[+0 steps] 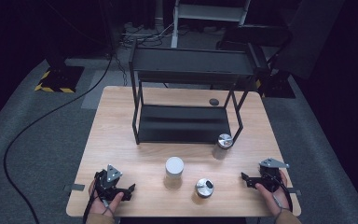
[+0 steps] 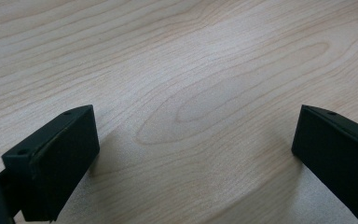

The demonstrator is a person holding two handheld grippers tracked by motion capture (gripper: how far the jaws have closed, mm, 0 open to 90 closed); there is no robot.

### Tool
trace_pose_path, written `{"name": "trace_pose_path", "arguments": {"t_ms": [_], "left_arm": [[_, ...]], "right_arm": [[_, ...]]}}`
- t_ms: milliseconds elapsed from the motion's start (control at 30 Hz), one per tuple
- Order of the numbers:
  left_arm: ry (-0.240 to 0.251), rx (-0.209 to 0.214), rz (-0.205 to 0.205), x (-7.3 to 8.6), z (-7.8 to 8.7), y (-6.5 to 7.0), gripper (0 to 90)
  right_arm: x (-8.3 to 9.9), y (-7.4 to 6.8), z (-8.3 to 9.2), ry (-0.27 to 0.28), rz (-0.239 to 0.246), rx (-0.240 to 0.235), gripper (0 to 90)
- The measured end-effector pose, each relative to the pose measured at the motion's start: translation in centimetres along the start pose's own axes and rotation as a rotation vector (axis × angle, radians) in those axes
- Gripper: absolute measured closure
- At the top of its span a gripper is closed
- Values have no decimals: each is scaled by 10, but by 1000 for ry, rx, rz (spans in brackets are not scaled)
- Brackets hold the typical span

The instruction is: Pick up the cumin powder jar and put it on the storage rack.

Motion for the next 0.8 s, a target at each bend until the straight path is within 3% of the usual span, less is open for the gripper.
{"name": "trace_pose_path", "arguments": {"t_ms": [133, 200, 267, 800], "left_arm": [[5, 5, 3, 0, 1, 0, 19], [19, 34, 3, -1, 2, -1, 50], [35, 29, -3, -3, 5, 0, 49], [223, 34, -6, -23, 38, 14, 46]], "right_arm": [[0, 0, 0, 0, 0, 0, 23], [0, 0, 0, 0, 1, -1, 23], [0, 0, 0, -1, 2, -3, 23], [1, 0, 1, 0, 3, -4, 23]]}}
Point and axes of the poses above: each handheld gripper's, and its own axes: z roughly backward along the jaws, x roughly out of its underside, y roughly to its right, the point moved 10 cm from there along -z, roughly forward along the jaws, and after that the axes turned 7 degrees about -x, right-handed, at the moved point
